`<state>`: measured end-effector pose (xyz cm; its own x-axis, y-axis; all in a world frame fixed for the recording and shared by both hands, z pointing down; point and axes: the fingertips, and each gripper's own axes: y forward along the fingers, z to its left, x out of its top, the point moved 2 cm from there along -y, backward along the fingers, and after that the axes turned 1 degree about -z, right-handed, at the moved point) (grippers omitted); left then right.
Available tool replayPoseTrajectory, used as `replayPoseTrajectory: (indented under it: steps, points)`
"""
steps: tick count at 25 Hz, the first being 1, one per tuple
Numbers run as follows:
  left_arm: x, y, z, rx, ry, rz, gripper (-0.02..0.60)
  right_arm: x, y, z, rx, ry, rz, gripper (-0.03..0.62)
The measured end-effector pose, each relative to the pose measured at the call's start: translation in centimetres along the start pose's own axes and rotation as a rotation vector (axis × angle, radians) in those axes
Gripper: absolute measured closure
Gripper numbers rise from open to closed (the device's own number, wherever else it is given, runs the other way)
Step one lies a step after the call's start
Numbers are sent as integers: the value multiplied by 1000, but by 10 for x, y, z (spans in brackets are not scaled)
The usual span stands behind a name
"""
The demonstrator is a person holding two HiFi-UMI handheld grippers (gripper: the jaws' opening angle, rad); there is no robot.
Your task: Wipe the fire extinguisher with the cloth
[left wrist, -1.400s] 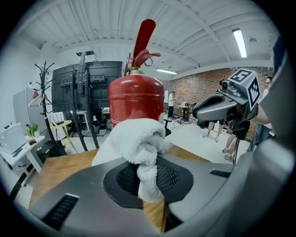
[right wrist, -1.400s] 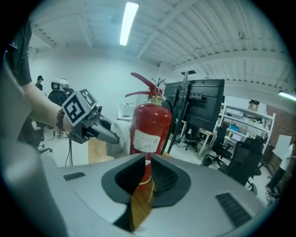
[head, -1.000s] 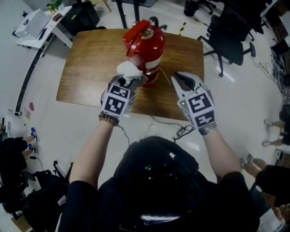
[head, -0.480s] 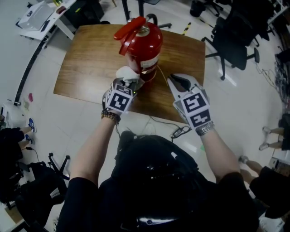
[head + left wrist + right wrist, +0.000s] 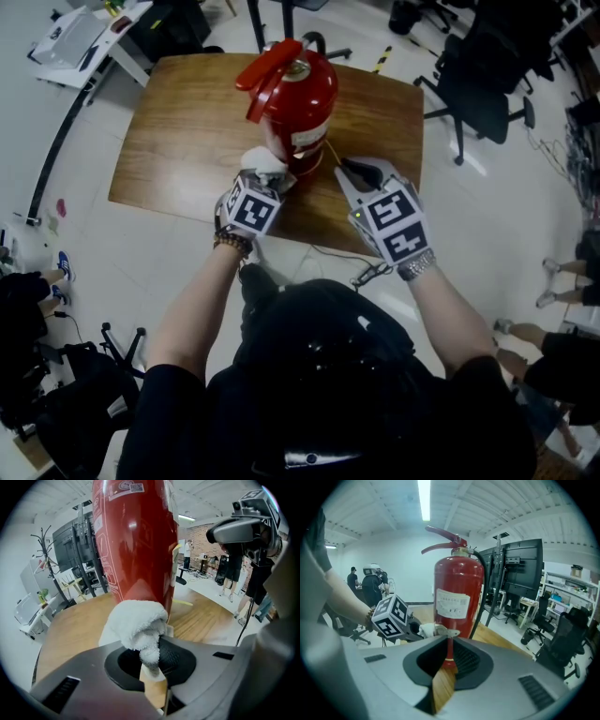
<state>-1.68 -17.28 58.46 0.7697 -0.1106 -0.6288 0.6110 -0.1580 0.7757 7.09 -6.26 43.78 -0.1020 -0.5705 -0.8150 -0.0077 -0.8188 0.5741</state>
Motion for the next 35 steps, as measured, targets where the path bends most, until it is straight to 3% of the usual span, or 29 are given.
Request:
replayPoseTrajectory:
  steps: [11,20,27,35]
  points:
    - [-19,24,6,-69,49,63,543,0,14,10,-34,21,45,551]
    - [-31,28,18,-158,86,95,543,4,23,11,-114,76,74,551]
    - [-15,2,56,-180,110,45,543,2,22,-7,-236,171,94,551]
    - [52,-60,104,-234,154,-140,543,8,18,-23,-385,265,102,551]
